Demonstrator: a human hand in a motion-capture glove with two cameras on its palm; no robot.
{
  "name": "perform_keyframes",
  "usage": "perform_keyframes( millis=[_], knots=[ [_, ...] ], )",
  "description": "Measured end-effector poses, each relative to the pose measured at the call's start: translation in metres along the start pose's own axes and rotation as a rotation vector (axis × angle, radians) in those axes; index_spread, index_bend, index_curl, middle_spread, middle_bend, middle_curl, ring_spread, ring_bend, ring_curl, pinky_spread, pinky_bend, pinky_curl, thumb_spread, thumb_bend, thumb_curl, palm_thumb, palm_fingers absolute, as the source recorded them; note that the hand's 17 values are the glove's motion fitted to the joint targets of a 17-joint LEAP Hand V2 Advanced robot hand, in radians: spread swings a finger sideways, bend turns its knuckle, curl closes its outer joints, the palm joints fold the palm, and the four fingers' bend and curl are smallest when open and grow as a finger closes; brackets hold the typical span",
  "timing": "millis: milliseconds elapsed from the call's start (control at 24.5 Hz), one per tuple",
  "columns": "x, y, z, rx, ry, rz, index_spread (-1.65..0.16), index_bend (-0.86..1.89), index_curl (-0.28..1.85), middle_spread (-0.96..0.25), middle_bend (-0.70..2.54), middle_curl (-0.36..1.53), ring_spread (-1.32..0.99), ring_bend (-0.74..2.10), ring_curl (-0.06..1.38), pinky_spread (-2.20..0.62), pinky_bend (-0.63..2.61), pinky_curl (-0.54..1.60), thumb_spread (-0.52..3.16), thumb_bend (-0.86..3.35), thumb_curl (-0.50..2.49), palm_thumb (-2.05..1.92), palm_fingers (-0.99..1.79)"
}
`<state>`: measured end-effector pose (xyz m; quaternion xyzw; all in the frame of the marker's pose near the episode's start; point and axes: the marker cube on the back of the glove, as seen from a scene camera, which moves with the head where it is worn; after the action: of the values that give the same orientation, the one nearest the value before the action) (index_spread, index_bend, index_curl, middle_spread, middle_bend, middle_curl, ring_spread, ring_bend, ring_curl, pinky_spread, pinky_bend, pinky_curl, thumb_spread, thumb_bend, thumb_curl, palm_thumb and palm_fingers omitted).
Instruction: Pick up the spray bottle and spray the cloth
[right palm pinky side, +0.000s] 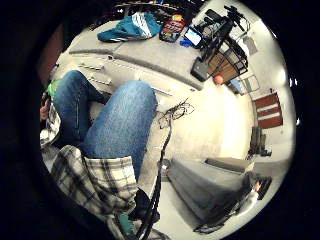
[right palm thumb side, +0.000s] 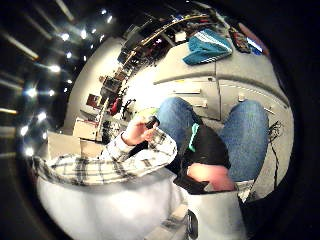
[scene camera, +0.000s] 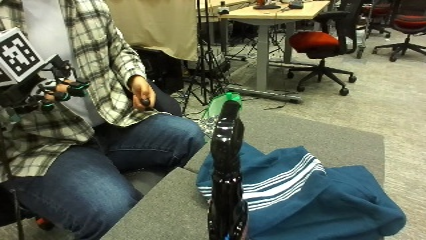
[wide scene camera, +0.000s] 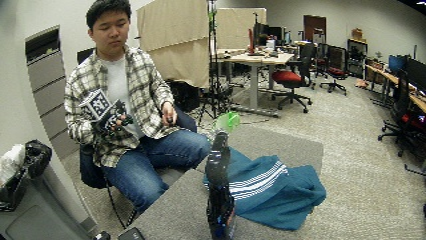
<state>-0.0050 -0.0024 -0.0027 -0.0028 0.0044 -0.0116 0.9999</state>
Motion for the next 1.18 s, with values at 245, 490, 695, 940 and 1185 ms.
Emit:
perform_keyframes(
  millis=[245,490,695,940,1185],
  knots=[
    [-0.006,-0.003,-0.002,-0.016,-0.006,-0.029,-0.25,0.24,0.14,-0.02,0.18,0.09,0.09,0.24,0.09,0.12,0.34,0.09,0.66,0.3,0.18,0.5,0.25],
    [0.002,0.0,0.005,-0.015,-0.016,0.024,-0.3,0.23,0.2,-0.02,0.18,0.13,0.11,0.24,0.12,0.15,0.35,0.12,0.86,0.28,0.24,0.53,0.24],
    [0.006,-0.003,0.004,-0.031,-0.021,0.057,-0.32,0.22,0.23,-0.02,0.18,0.15,0.12,0.24,0.13,0.17,0.36,0.14,0.96,0.25,0.28,0.54,0.23],
    [0.011,-0.031,-0.008,-0.016,-0.001,0.026,-0.33,0.2,0.26,-0.02,0.18,0.18,0.13,0.24,0.15,0.18,0.37,0.15,1.03,0.22,0.32,0.56,0.22],
    [0.011,-0.075,-0.026,0.011,0.024,-0.049,-0.33,0.18,0.27,-0.02,0.18,0.2,0.13,0.24,0.17,0.19,0.38,0.16,1.07,0.18,0.36,0.57,0.21]
  ],
)
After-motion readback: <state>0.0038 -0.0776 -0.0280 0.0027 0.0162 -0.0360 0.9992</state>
